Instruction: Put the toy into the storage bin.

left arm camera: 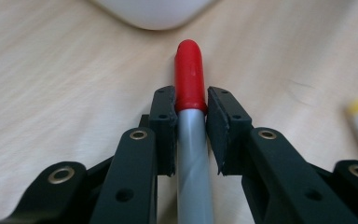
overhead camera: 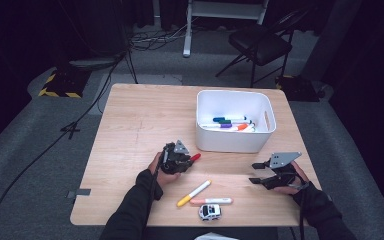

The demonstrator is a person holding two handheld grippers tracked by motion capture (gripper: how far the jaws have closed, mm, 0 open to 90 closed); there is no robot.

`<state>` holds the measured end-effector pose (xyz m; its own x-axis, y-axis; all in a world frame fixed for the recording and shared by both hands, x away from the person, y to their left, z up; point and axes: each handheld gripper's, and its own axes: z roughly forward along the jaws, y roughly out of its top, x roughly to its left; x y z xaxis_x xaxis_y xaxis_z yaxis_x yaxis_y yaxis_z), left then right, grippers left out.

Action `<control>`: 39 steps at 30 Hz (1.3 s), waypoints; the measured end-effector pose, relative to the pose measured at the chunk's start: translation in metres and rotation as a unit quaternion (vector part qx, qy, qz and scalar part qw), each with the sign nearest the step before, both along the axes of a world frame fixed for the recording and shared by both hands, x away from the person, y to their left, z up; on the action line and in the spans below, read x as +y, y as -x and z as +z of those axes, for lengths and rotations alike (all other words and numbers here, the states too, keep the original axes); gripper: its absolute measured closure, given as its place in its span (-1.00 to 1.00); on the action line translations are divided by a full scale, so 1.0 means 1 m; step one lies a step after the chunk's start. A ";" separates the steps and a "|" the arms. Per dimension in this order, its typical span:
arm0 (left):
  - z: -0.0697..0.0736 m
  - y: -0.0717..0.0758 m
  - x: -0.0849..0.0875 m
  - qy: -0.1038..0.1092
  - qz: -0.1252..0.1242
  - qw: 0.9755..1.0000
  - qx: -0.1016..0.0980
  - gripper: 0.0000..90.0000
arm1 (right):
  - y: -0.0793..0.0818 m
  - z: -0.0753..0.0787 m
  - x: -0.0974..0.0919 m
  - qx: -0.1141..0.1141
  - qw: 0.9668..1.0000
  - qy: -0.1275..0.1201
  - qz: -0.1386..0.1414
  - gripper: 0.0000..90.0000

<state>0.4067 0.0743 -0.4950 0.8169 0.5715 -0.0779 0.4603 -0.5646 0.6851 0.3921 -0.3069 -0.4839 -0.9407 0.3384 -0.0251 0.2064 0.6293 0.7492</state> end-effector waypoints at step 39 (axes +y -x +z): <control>0.004 0.058 0.052 -0.034 -0.021 0.999 -0.013 -0.50 | -0.010 0.006 0.102 -0.021 0.996 -0.020 0.086 0.07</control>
<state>0.3488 0.1260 -0.4914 0.8414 0.5400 -0.0184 0.4176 -0.6284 0.6563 0.4016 -0.2054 -0.4780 -0.9831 0.1740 -0.0560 0.0658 0.6227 0.7797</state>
